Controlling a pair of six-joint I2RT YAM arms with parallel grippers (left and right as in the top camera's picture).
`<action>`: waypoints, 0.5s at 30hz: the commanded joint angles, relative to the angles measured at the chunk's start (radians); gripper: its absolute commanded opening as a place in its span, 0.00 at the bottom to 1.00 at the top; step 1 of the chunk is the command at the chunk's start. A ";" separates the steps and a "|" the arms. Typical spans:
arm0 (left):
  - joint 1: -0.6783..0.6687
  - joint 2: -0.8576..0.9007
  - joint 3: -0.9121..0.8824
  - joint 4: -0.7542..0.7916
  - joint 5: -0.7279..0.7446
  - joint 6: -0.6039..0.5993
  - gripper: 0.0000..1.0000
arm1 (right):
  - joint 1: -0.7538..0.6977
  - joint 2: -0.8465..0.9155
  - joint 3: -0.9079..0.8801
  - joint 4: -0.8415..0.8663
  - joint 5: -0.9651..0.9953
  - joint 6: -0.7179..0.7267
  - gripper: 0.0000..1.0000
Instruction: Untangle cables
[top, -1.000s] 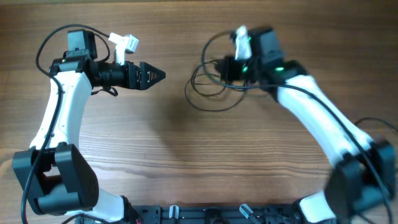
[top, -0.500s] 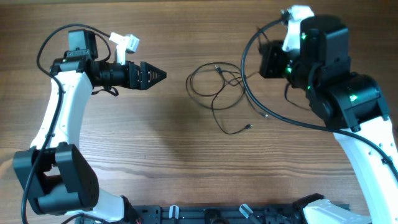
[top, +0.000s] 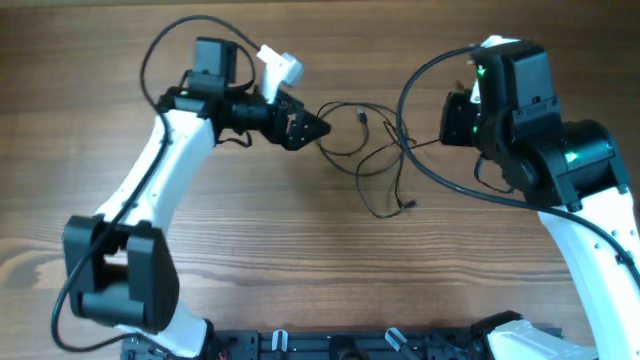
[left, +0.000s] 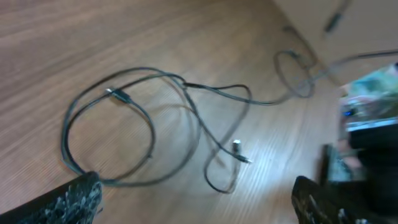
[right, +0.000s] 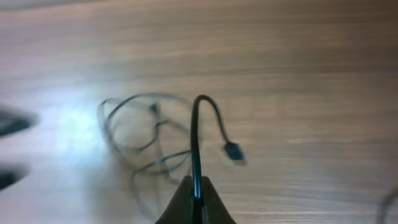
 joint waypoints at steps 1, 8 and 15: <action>-0.032 0.094 0.000 0.109 -0.111 0.015 1.00 | -0.002 -0.020 0.008 -0.044 -0.259 -0.114 0.04; -0.032 0.255 0.000 0.384 -0.046 0.141 0.97 | -0.002 -0.141 0.009 -0.072 -0.573 -0.183 0.04; -0.033 0.318 0.000 0.407 0.091 0.224 0.91 | -0.002 -0.191 0.009 -0.070 -0.609 -0.168 0.04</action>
